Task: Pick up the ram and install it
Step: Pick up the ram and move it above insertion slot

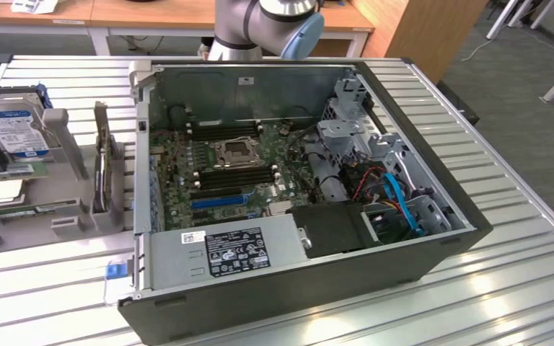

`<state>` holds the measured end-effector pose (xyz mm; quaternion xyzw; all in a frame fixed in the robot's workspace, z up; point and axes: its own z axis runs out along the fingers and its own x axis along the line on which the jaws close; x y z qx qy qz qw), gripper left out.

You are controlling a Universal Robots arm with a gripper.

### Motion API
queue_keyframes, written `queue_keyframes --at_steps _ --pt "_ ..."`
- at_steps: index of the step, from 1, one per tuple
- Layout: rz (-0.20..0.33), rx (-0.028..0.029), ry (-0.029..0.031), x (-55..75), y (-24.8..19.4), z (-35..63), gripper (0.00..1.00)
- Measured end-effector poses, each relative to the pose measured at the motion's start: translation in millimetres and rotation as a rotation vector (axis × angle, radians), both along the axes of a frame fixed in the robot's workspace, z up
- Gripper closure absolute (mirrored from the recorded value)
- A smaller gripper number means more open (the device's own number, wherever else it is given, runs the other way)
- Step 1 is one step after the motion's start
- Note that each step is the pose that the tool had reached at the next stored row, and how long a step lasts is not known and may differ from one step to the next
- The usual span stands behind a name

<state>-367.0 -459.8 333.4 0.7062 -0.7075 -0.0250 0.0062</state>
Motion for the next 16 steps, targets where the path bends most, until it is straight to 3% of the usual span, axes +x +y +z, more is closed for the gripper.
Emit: queue_keyframes --at_steps 16 --pt "0.000 0.0001 -0.0001 1.0 0.0 8.3 0.89"
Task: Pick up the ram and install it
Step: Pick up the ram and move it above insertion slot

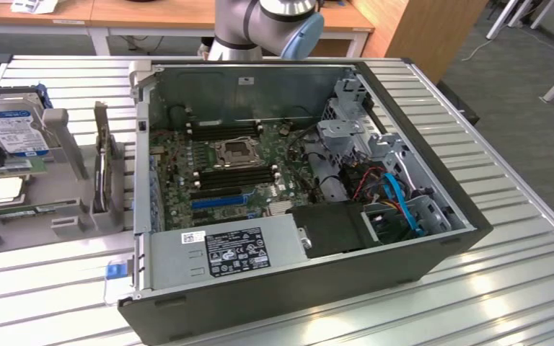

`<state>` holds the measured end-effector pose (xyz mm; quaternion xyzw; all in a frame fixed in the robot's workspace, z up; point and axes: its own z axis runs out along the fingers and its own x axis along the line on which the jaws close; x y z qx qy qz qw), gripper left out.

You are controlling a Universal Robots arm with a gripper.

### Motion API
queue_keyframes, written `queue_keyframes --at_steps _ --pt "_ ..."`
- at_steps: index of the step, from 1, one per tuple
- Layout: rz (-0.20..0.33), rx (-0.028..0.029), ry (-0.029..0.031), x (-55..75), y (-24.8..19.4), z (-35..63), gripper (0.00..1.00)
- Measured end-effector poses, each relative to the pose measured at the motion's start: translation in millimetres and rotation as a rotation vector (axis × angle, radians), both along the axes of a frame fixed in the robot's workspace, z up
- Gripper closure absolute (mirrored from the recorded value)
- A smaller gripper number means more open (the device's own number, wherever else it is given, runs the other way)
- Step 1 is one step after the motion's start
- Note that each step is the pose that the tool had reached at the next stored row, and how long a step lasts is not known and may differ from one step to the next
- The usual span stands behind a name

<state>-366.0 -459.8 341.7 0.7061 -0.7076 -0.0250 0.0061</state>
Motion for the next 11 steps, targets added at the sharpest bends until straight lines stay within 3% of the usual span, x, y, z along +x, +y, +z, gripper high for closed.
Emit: queue_keyframes --at_steps 11 --pt "0.000 0.0000 0.0000 0.3 0.0 4.3 0.89"
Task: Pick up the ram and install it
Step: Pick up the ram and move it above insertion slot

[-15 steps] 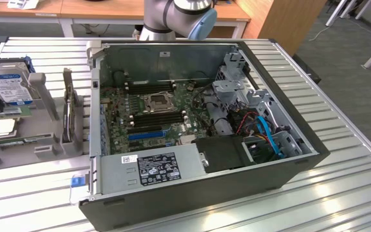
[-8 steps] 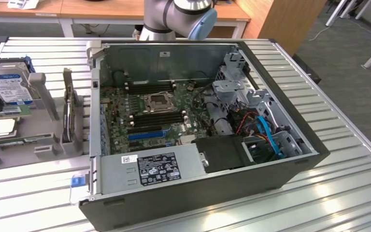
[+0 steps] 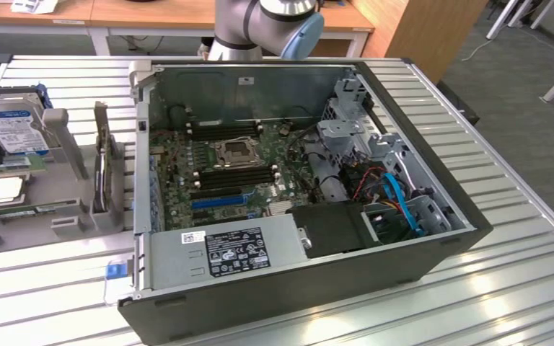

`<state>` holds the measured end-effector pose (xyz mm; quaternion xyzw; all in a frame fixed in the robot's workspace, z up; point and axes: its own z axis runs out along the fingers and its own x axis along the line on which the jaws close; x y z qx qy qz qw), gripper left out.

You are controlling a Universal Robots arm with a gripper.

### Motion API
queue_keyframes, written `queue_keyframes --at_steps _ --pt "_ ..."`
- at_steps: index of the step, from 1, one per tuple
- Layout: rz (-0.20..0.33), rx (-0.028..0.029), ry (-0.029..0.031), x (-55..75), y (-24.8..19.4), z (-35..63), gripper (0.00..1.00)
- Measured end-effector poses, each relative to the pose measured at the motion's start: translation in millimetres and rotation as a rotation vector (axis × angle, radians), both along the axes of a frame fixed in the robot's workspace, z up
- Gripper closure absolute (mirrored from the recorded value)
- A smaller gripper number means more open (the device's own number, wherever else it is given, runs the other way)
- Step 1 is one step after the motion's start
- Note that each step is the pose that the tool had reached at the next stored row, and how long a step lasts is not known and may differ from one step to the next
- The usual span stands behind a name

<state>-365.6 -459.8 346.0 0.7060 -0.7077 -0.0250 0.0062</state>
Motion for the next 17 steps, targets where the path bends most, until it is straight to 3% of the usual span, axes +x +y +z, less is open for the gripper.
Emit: queue_keyframes --at_steps 17 --pt "0.000 0.0000 0.0000 0.2 0.0 4.0 0.89"
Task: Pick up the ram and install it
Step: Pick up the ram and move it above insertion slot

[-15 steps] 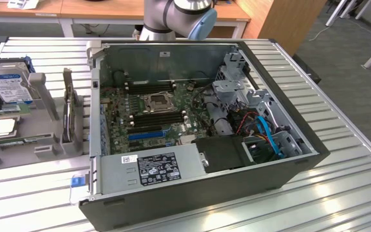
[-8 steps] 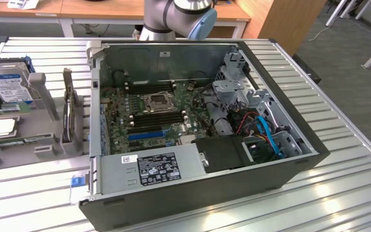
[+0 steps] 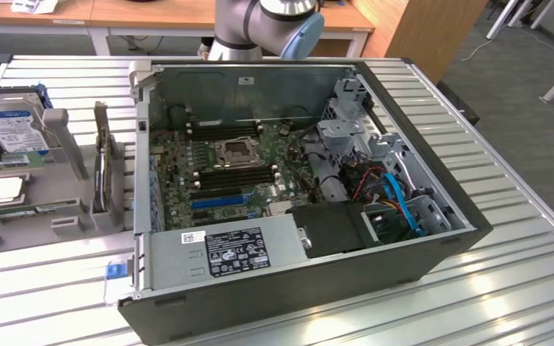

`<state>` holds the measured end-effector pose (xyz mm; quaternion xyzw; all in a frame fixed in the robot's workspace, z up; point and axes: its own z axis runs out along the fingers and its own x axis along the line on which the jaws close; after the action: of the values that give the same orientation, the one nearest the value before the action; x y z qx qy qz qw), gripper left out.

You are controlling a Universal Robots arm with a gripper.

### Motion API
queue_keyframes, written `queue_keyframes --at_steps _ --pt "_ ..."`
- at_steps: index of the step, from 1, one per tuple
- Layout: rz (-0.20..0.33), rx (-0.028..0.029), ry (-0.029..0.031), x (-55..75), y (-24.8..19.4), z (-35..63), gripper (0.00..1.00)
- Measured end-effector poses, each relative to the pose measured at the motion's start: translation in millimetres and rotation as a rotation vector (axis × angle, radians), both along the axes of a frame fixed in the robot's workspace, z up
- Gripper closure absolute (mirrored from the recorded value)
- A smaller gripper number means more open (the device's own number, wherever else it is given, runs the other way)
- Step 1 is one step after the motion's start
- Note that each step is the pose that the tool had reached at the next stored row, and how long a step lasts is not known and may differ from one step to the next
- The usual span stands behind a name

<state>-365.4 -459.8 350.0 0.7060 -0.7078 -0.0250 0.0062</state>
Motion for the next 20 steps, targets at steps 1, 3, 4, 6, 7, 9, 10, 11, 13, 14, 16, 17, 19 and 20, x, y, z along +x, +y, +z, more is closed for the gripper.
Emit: queue_keyframes --at_steps 1,3,4,6,7,9,10,11,13,14,16,17,19,20 --pt "0.000 0.0000 0.0000 0.0 0.0 0.3 0.89" --pt "0.000 0.0000 -0.0001 0.1 0.0 0.8 0.89" --pt "0.000 0.0000 -0.0001 0.2 0.0 1.0 0.89" --pt "0.000 0.0001 -0.0001 0.3 0.0 1.4 0.89" --pt "0.000 0.0000 -0.0001 0.3 0.0 1.8 0.89" --pt "0.000 0.0000 -0.0001 0.3 0.0 2.2 0.89" --pt "0.000 0.0000 0.0000 0.4 0.1 2.3 0.89" --pt "0.000 -0.0001 0.0001 0.5 0.1 2.8 0.89" --pt "0.000 -0.0001 0.0001 0.6 0.0 3.5 0.89" --pt "0.000 0.0000 0.0000 0.7 0.0 3.9 0.89" --pt "0.000 -0.0001 0.0001 0.9 0.1 5.0 0.89" --pt "0.000 -0.0001 0.0001 1.0 0.1 5.6 0.89" --pt "0.000 0.0000 0.0000 1.2 0.1 6.6 0.89" --pt "0.000 0.0000 -0.0001 1.3 0.1 7.1 0.89"
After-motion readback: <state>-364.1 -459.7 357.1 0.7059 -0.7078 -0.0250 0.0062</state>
